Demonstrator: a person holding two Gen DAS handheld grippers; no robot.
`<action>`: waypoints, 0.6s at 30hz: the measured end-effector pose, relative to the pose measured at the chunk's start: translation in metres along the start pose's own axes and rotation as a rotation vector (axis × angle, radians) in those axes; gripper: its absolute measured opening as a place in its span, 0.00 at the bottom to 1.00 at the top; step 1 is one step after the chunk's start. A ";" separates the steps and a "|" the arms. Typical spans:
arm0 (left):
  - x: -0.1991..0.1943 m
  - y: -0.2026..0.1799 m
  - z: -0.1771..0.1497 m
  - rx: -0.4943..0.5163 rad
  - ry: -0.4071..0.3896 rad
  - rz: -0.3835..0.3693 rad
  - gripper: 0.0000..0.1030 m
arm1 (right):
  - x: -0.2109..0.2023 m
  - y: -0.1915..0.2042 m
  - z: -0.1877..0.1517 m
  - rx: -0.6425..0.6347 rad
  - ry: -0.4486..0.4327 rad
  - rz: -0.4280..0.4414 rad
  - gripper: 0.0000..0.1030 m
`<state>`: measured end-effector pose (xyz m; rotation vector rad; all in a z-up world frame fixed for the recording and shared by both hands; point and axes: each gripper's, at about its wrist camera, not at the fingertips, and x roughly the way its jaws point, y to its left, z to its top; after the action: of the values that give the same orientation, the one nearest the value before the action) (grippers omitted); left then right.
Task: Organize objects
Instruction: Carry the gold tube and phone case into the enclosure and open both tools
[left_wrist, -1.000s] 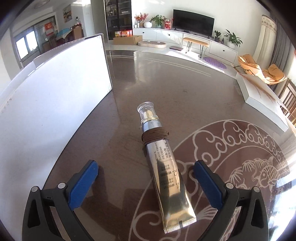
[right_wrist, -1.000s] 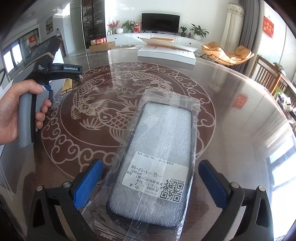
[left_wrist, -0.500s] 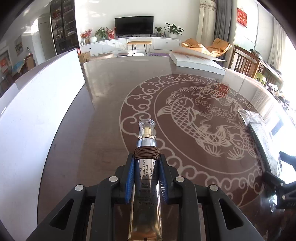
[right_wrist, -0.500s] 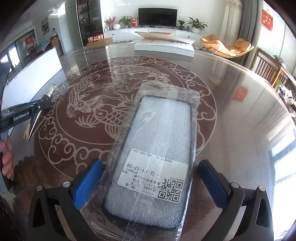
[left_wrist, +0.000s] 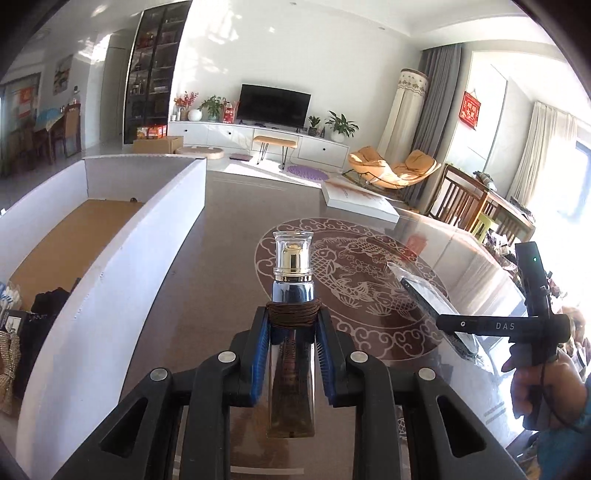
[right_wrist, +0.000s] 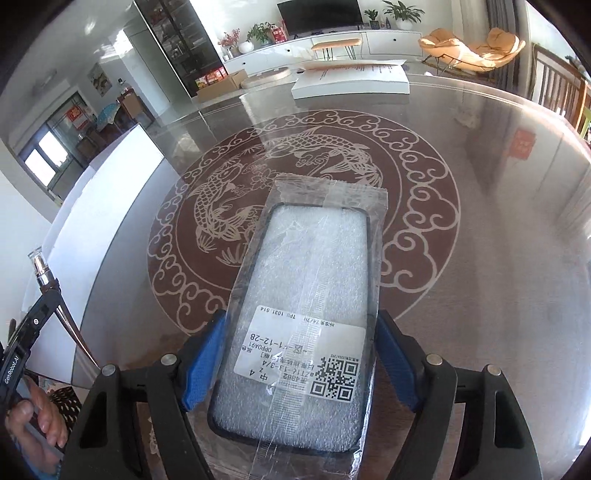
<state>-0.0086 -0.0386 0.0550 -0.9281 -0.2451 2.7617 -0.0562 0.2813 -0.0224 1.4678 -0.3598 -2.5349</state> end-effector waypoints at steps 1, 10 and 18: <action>-0.015 0.009 0.003 -0.021 -0.021 0.006 0.24 | -0.004 0.005 0.002 0.016 -0.007 0.044 0.76; -0.095 0.101 0.052 -0.169 -0.105 0.092 0.24 | -0.024 0.109 0.042 0.103 -0.024 0.518 0.76; -0.055 0.219 0.055 -0.213 0.149 0.308 0.23 | 0.026 0.324 0.073 -0.179 0.053 0.615 0.76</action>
<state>-0.0330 -0.2680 0.0806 -1.3204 -0.4087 2.9635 -0.1183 -0.0265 0.0892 1.1333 -0.4745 -1.9777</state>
